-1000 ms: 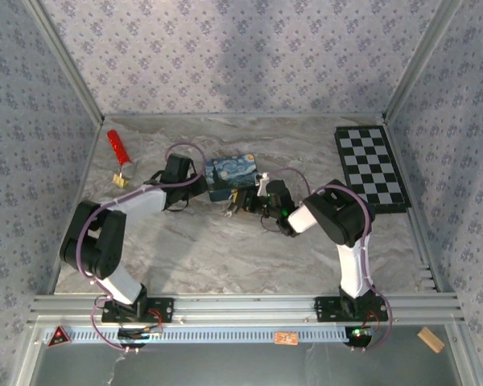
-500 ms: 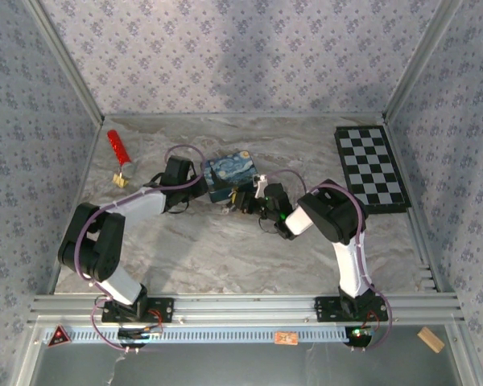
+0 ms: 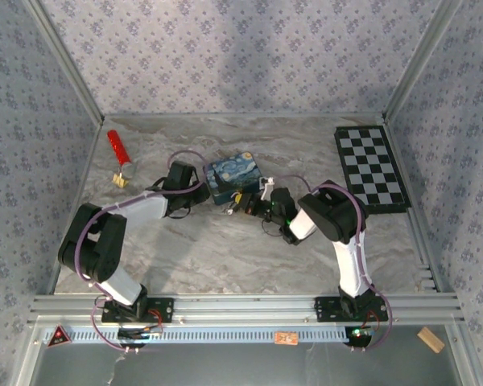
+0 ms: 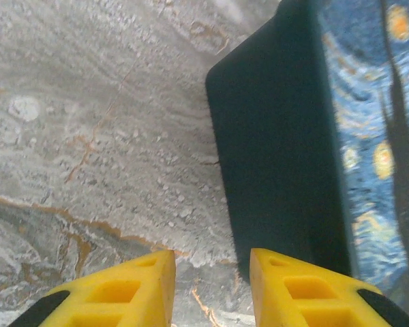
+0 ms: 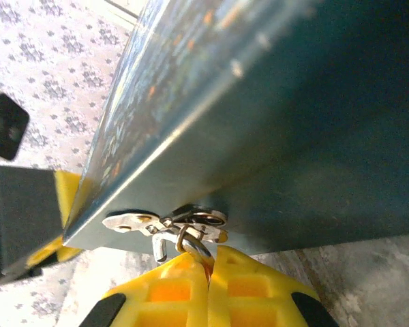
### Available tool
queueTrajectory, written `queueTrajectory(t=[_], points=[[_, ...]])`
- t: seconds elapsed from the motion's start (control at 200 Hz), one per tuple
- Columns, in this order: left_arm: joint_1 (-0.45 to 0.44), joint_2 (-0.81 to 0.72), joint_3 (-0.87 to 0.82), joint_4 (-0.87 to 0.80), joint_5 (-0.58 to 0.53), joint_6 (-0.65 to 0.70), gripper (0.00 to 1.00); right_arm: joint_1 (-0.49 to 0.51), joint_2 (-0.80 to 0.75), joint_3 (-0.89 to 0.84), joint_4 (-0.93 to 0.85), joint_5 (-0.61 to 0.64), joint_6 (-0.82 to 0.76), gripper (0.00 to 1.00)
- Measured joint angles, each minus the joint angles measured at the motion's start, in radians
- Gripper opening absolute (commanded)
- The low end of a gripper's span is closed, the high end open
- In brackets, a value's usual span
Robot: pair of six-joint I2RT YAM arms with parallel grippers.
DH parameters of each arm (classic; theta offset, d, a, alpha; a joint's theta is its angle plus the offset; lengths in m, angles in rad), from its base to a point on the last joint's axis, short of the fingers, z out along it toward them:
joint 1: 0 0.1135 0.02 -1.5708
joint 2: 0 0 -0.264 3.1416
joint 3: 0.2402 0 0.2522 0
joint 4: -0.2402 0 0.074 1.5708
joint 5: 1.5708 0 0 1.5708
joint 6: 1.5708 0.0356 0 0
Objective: Unlock a padlock with a key
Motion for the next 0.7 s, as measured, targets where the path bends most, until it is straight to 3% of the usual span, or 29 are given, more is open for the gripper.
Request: queueTrajectory(t=[0.315, 0.505, 0.7], points=[[0.000, -0.028, -0.020, -0.010, -0.045, -0.015, 0.33, 0.005, -0.042, -0.083, 0.024, 0.084, 0.111, 0.00], [-0.002, -0.042, -0.016, -0.013, -0.044, 0.003, 0.39, 0.005, -0.083, -0.118, -0.019, 0.119, 0.115, 0.00], [-0.060, -0.021, 0.176, -0.136, -0.048, 0.116, 0.42, 0.004, -0.083, -0.119, -0.024, 0.123, 0.115, 0.00]])
